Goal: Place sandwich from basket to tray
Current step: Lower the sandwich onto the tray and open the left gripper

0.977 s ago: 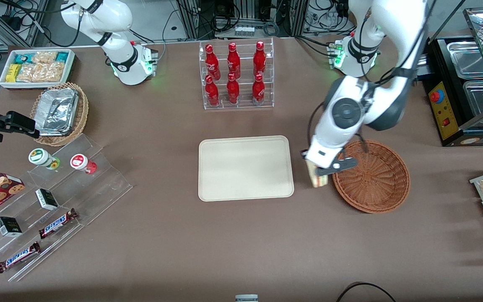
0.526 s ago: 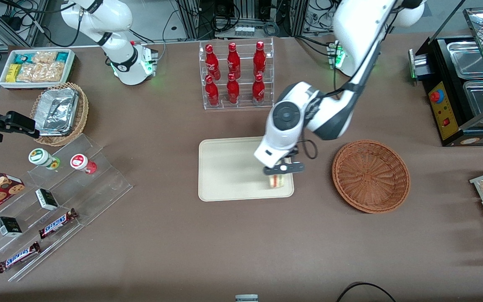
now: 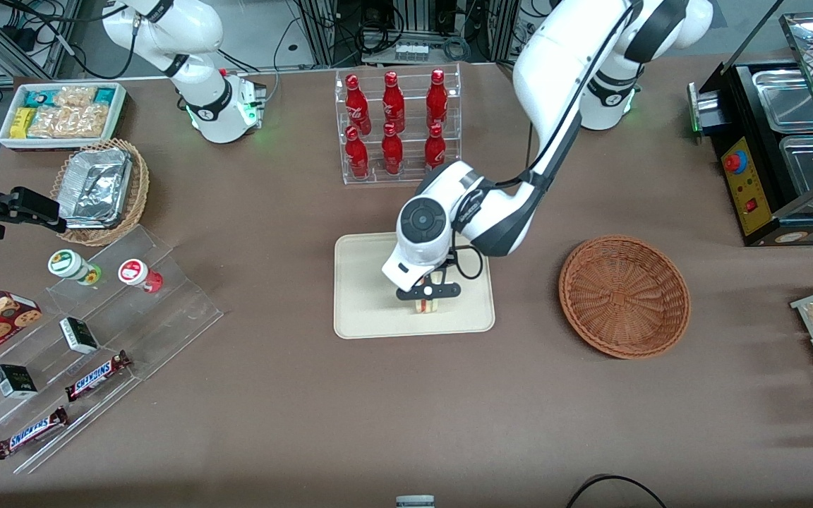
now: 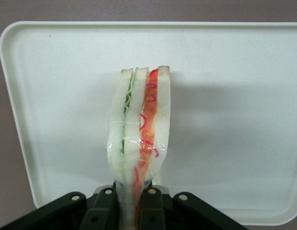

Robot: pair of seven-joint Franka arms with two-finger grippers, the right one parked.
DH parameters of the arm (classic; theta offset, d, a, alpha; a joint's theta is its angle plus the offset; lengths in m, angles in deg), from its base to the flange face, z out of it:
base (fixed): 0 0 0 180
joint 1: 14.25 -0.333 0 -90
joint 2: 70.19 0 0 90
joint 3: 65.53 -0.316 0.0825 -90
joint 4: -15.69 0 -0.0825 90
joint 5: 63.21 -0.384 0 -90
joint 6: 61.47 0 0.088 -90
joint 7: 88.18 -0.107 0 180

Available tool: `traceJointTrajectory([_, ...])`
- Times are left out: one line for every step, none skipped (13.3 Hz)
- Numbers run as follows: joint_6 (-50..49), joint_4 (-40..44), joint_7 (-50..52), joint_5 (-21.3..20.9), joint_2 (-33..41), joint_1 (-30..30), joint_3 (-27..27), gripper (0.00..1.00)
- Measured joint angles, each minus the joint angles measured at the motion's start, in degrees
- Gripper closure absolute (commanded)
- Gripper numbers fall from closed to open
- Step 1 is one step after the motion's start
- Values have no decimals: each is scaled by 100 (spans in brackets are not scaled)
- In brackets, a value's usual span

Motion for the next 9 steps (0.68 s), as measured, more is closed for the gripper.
traceJointTrajectory([-6, 71, 1, 9, -61, 2, 0, 100])
traceJointTrajectory([-7, 116, 11, 35, -91, 2, 0, 100])
traceJointTrajectory([-8, 147, 39, 75, -108, 4, 7, 100])
traceJointTrajectory([-10, 185, 98, 93, -125, 6, 24, 100])
traceJointTrajectory([-12, 220, 180, 96, -149, 12, 40, 100])
traceJointTrajectory([-14, 246, 253, 96, -177, 19, 49, 100])
traceJointTrajectory([-15, 258, 290, 96, -203, 22, 54, 100])
traceJointTrajectory([-15, 260, 300, 96, -227, 23, 54, 100])
traceJointTrajectory([-15, 260, 305, 96, -249, 23, 54, 100])
